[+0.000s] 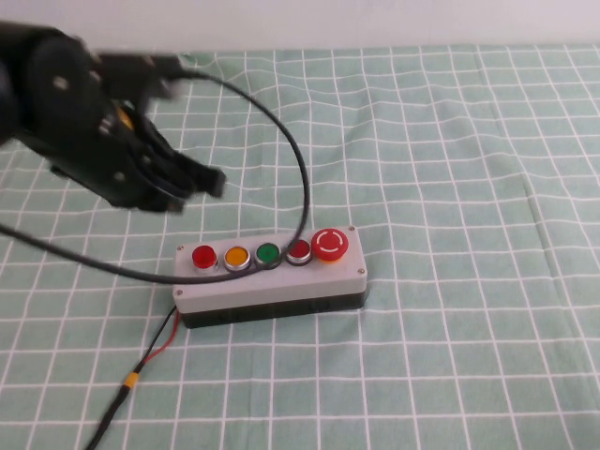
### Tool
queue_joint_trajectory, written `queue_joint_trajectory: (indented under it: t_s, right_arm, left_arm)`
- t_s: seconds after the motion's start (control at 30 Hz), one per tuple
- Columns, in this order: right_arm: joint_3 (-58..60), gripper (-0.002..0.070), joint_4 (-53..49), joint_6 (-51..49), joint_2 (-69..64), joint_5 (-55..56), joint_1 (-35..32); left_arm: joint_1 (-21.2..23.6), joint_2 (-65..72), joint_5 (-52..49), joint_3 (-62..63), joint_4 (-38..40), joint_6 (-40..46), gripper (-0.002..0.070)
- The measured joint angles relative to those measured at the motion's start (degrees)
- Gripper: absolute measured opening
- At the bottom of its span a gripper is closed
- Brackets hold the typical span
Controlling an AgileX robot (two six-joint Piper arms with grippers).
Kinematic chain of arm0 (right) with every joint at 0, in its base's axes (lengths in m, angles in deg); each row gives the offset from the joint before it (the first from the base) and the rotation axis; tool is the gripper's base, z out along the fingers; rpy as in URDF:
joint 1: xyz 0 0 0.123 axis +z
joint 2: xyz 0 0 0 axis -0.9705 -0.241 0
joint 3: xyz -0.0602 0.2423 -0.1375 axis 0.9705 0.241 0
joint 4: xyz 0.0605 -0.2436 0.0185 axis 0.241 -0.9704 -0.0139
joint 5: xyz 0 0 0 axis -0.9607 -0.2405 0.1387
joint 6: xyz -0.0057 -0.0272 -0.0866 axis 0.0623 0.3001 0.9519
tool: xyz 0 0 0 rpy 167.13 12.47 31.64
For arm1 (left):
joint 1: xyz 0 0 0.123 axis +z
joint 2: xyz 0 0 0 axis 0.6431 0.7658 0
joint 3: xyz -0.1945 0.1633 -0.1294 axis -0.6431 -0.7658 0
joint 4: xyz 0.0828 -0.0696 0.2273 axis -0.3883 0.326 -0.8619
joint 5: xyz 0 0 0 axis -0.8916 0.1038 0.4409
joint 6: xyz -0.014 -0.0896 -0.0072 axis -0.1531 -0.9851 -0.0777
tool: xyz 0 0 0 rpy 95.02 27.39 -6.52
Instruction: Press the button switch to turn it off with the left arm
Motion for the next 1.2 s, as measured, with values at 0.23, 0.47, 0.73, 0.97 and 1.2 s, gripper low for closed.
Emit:
queue_joint_trajectory:
  t_s: [0.23,0.47,0.73,0.97,1.2]
  right_arm:
    - [0.0,-0.0018,0.0,0.0,0.0,0.0,0.0]
    - [0.0,-0.0018,0.0,0.0,0.0,0.0,0.0]
    - [0.0,-0.0018,0.0,0.0,0.0,0.0,0.0]
    - [0.0,-0.0018,0.0,0.0,0.0,0.0,0.0]
    - [0.0,-0.0018,0.0,0.0,0.0,0.0,0.0]
  left_arm:
    - [-0.26,-18.57,-0.4,0.3,-3.98,-2.77,-0.0002]
    - [-0.26,-36.5,-1.74,-7.79,-6.47,-7.42,-0.0002]
    - [-0.26,-61.12,-2.85,-21.56,-7.97,-10.26,-0.0002]
    - [-0.26,-77.12,-3.73,-27.41,-8.39,-10.6,-0.0002]
    - [-0.26,-81.54,-7.59,-27.41,-8.62,-10.7,-0.0002]
